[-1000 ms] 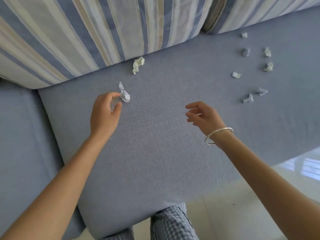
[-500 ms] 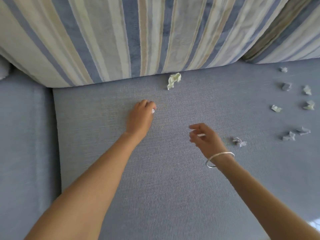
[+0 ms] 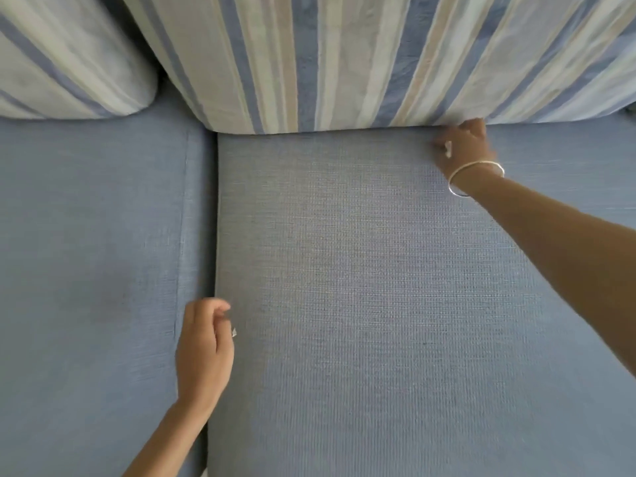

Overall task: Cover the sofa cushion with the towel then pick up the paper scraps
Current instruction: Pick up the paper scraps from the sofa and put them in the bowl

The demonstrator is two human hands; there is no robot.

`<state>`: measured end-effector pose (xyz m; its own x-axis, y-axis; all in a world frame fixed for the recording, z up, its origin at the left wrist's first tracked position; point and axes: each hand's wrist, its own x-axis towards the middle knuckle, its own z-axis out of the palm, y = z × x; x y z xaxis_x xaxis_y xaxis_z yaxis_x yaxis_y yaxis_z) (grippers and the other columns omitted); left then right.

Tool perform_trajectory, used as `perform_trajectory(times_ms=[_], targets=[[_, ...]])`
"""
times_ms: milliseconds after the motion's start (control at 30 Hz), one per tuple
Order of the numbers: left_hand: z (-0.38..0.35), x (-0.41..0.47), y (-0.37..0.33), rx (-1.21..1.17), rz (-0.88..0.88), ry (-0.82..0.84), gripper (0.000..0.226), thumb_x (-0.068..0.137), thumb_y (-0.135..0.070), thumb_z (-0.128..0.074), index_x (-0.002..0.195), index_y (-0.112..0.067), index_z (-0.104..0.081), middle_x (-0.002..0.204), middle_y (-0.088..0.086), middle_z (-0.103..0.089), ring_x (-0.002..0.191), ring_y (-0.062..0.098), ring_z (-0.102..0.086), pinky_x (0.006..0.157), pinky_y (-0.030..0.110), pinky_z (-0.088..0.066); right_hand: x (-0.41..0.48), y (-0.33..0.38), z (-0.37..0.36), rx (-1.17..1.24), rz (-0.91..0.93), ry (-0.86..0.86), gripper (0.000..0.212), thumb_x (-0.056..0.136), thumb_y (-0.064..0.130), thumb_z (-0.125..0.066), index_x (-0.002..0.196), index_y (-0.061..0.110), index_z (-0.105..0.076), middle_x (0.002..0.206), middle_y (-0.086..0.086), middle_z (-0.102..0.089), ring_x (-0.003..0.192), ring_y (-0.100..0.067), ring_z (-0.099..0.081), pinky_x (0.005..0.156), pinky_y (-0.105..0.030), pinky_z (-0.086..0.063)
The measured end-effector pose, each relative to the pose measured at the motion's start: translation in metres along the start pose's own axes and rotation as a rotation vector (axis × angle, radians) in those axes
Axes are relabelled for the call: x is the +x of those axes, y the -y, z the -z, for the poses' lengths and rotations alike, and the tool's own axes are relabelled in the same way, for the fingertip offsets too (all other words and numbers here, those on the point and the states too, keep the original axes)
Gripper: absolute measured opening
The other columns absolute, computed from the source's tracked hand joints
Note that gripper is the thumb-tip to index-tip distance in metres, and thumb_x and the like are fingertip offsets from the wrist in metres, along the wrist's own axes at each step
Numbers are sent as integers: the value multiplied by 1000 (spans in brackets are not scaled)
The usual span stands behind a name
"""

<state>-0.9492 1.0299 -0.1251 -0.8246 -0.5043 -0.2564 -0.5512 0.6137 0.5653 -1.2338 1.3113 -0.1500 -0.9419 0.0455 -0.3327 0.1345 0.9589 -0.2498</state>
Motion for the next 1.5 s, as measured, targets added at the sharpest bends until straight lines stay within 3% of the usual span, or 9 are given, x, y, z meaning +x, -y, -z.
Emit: perform_trajectory(times_ms=[233, 400, 533, 667, 767, 867, 1133, 1300, 1500], targets=[[-15, -25, 37, 162, 179, 112, 37, 89, -27, -53, 112, 1, -48, 105, 14, -50, 77, 22, -53, 52, 21, -35, 2, -16, 23, -96, -121, -69, 28, 89, 9, -51, 114, -2, -59, 127, -26, -48, 114, -42, -50, 98, -43, -41], [-31, -21, 44, 198, 233, 168, 39, 92, -27, -48, 116, 3, -45, 116, 19, -54, 97, 34, -60, 68, 37, -47, -8, -34, 42, 135, -141, -175, 25, 85, 2, -48, 105, 1, -63, 115, -19, -64, 108, -31, -58, 94, -37, -45], [-34, -15, 43, 232, 137, 127, 17, 95, -16, -40, 85, -3, -45, 84, 17, -54, 65, 32, -51, 54, 31, -34, -34, -73, 56, 272, -146, -205, 21, 84, 1, -50, 102, 0, -62, 101, -17, -67, 51, 13, -57, 52, -2, -43], [-32, -8, 38, 235, 121, 128, 18, 96, -12, -37, 80, -5, -41, 76, 16, -48, 64, 29, -45, 58, 34, -33, -83, -119, 65, 255, -226, -212, 19, 84, -3, -51, 98, -1, -63, 102, -23, -66, 73, -18, -55, 48, -5, -42], [-32, -5, 28, 168, 160, 64, 19, 96, -12, -36, 86, 1, -45, 81, 24, -53, 76, 40, -53, 63, 39, -35, -117, -152, 61, 200, -303, -225, 20, 85, -2, -50, 98, -1, -64, 106, -25, -63, 82, -26, -58, 67, -25, -43], [-37, -2, 8, 95, 136, -21, 24, 94, -20, -35, 93, 1, -47, 93, 29, -60, 80, 46, -58, 69, 46, -43, -139, -174, 48, 170, -381, -233, 18, 87, 1, -51, 99, -1, -65, 108, -24, -60, 92, -37, -60, 73, -27, -37], [-76, -17, -77, -108, -8, 62, 14, 94, -3, -40, 103, 2, -49, 87, 19, -61, 50, 5, -51, 55, 28, -31, -174, -182, 5, 151, -437, -229, 34, 92, 27, -49, 111, 0, -51, 116, -22, -51, 107, -34, -49, 84, -41, -43], [-109, -43, -122, -109, -167, 216, 14, 94, -4, -41, 90, -15, -49, 63, -3, -50, 60, 34, -54, 58, 50, -45, -185, -186, -16, 116, -434, -246, 40, 90, 28, -53, 117, 0, -46, 121, -23, -45, 107, -36, -51, 67, -36, -43], [-140, -63, -155, -84, -316, 307, 14, 94, -6, -41, 91, -9, -55, 55, -8, -39, 45, 12, -33, 46, 23, -25, -177, -205, -9, 306, -508, -293, 22, 94, 11, -43, 107, -6, -48, 111, -24, -55, 89, -37, -56, 65, -35, -34]])
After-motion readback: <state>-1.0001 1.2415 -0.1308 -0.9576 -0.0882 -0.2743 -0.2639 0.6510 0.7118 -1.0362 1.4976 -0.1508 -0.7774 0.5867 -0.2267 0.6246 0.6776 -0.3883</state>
